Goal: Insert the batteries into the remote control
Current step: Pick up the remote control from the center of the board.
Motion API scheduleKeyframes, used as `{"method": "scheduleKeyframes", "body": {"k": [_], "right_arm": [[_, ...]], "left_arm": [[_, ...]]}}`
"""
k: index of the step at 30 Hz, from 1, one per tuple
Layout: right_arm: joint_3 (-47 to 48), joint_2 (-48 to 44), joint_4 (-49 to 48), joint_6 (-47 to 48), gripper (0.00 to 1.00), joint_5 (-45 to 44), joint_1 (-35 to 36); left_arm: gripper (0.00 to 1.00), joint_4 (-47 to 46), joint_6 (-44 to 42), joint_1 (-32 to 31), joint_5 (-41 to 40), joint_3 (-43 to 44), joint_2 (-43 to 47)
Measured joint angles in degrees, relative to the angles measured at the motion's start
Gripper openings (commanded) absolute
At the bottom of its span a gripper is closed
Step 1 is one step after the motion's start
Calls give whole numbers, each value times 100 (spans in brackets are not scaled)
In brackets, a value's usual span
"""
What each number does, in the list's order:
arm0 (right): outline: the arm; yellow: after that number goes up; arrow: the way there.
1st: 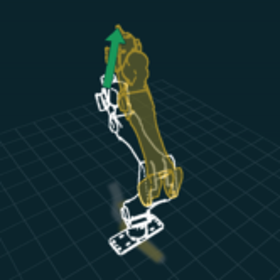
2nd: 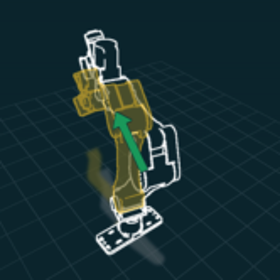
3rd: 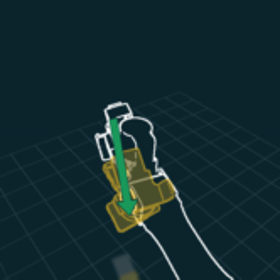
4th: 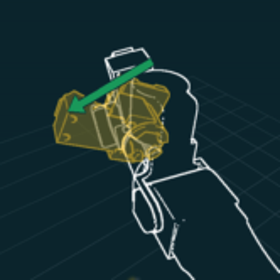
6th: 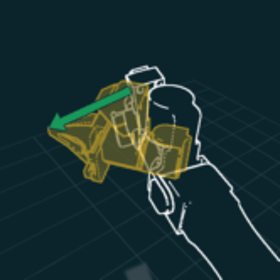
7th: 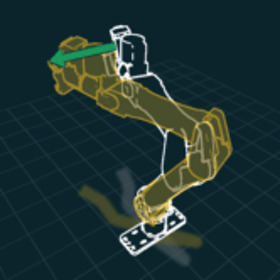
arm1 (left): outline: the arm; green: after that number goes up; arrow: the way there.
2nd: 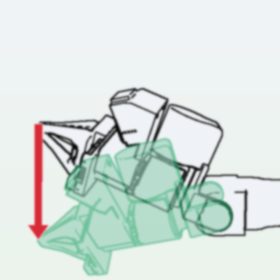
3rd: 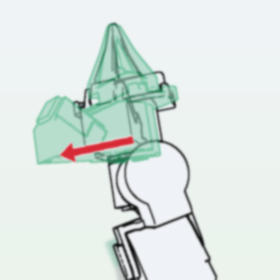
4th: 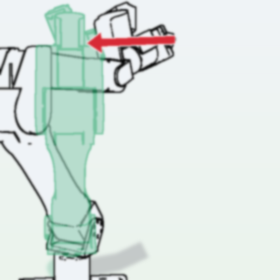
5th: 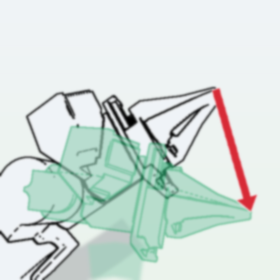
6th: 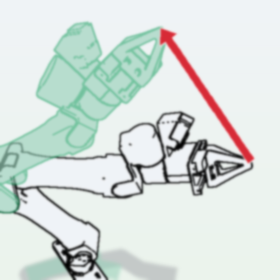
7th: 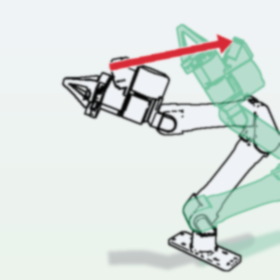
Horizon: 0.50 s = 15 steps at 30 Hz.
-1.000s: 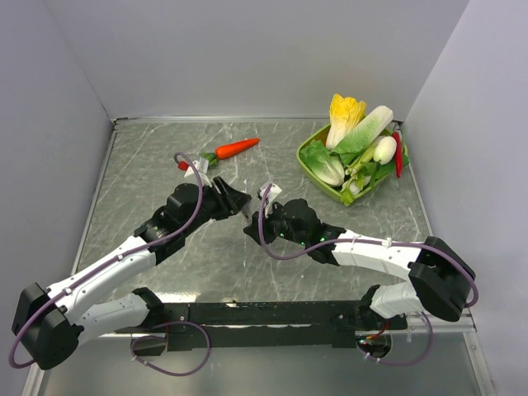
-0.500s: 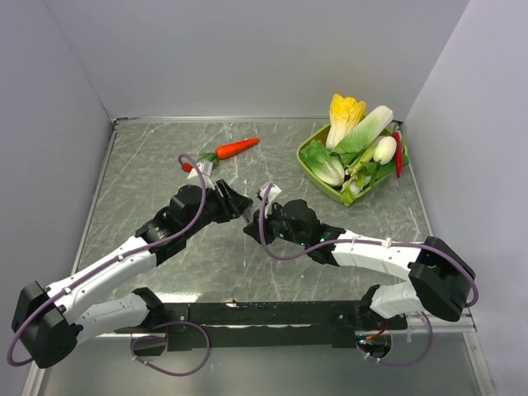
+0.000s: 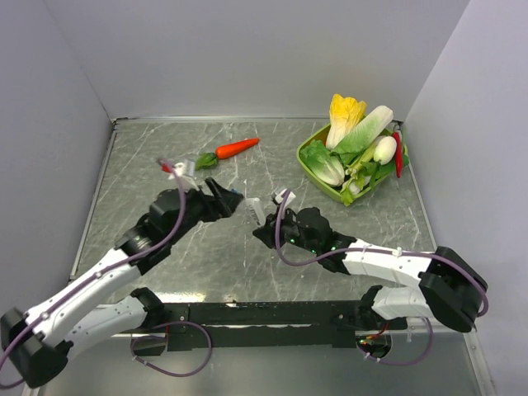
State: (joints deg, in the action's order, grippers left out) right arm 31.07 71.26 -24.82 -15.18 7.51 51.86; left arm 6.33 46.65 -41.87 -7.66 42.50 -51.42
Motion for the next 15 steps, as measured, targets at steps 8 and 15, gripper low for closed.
{"method": "scheduleKeyframes", "body": {"k": [8, 15], "right_arm": [[-361, -437, 33, -155, 0, -330, -201], [-382, -586, 44, -151, 0, -341, -229]], "left_arm": [[99, -2, -555, 540, 146, -256, 1335], [99, -9, -1386, 557, 1019, -527, 1434]]}}
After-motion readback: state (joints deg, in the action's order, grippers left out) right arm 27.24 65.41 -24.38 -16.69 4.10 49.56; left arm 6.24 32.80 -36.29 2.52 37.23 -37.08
